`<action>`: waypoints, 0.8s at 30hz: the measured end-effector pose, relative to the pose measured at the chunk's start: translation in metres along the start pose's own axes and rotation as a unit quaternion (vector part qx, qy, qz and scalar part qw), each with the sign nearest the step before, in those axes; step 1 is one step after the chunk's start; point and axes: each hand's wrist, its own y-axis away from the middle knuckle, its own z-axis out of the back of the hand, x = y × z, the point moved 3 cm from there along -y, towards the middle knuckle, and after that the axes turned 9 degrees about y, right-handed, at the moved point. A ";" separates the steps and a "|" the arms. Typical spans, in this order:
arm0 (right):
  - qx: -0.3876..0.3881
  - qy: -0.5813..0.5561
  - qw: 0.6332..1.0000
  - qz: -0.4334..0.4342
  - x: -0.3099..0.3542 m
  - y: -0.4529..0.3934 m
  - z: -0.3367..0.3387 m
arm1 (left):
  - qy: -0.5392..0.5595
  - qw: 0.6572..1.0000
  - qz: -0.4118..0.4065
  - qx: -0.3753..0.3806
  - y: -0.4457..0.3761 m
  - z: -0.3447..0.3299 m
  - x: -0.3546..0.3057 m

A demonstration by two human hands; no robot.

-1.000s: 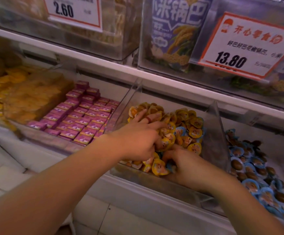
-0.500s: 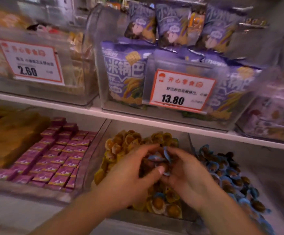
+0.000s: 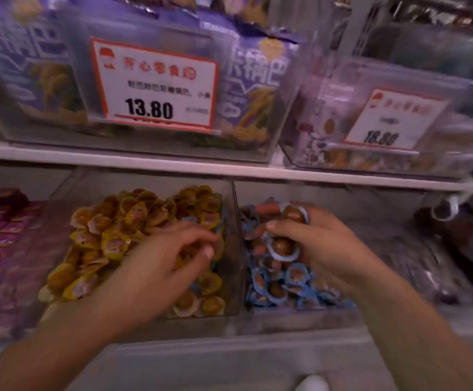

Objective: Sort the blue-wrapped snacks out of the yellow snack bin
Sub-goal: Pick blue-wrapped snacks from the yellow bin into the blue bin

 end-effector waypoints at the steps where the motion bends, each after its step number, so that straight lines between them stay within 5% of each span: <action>1: -0.007 0.111 0.994 -0.001 -0.006 0.001 0.017 | -0.010 0.998 0.040 0.036 -0.003 -0.001 0.007; 5: 0.061 0.379 0.920 -0.072 -0.041 0.000 0.050 | -0.125 0.964 0.116 0.203 -0.001 -0.004 0.040; 8: -0.017 0.443 0.896 -0.017 -0.048 -0.010 0.046 | -0.154 0.943 0.126 0.268 0.002 -0.007 0.053; 13: -0.060 0.325 0.935 0.128 -0.032 -0.013 -0.024 | -0.215 0.938 0.063 0.266 -0.004 -0.020 0.055; 24: -0.068 0.259 0.957 0.108 -0.041 -0.020 -0.054 | -0.237 0.926 0.094 0.280 -0.015 -0.013 0.054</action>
